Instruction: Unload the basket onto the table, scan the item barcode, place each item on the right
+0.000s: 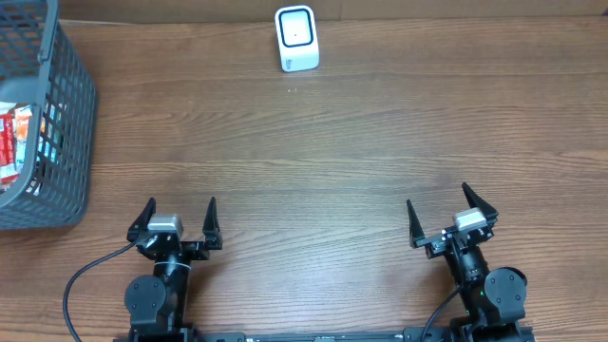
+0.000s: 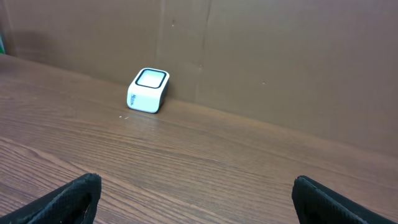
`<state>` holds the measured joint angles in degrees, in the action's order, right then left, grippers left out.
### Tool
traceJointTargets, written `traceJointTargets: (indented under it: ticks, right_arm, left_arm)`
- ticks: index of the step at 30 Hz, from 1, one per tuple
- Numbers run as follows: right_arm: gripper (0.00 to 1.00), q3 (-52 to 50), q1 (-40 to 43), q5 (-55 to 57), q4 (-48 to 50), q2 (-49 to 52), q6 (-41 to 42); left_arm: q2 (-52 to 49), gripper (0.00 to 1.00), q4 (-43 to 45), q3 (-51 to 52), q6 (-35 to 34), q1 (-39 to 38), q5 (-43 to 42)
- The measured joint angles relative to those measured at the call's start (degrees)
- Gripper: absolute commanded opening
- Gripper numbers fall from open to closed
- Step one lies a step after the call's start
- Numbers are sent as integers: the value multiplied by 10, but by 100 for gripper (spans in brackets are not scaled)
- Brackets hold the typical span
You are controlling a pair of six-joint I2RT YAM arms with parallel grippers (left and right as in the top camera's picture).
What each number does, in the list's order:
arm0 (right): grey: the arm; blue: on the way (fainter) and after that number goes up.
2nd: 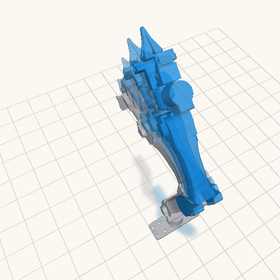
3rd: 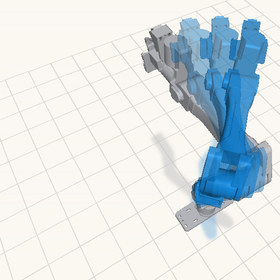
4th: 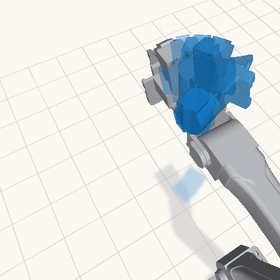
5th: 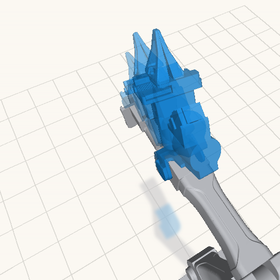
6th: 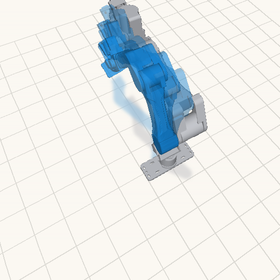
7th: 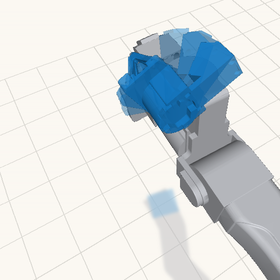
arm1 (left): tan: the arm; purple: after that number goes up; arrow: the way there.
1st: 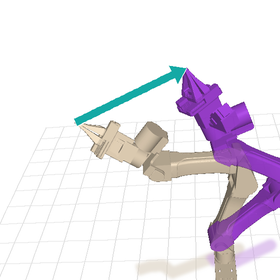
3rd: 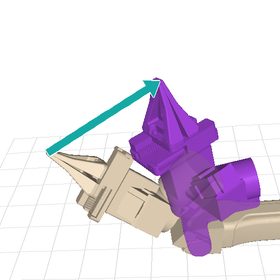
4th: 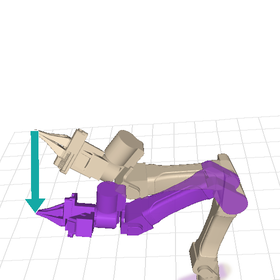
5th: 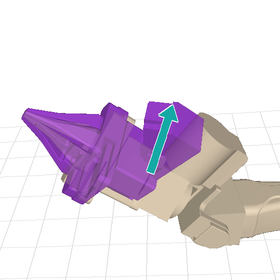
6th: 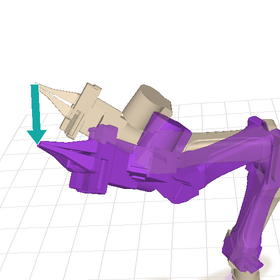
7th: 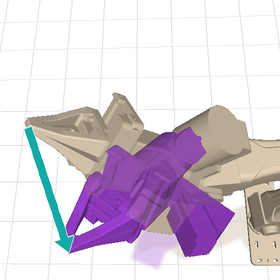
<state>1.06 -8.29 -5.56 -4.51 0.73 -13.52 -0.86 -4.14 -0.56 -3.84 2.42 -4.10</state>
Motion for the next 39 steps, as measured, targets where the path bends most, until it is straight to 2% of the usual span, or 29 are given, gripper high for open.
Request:
traceJointTargets:
  ticks: [25,28,31,33,39]
  right_arm:
    - [100,0,0,0,0,0,0]
    - [100,0,0,0,0,0,0]
    - [100,0,0,0,0,0,0]
    - [100,0,0,0,0,0,0]
    - [100,0,0,0,-1,0,0]
  left_arm:
    - [0,100,0,0,0,0,0]
    - [0,100,-31,-12,-2,0,-7]
    - [-3,100,-128,-70,-5,0,-16]
    - [-15,100,-166,-145,-7,0,-24]
    - [-149,100,-323,-445,-4,-1,-50]
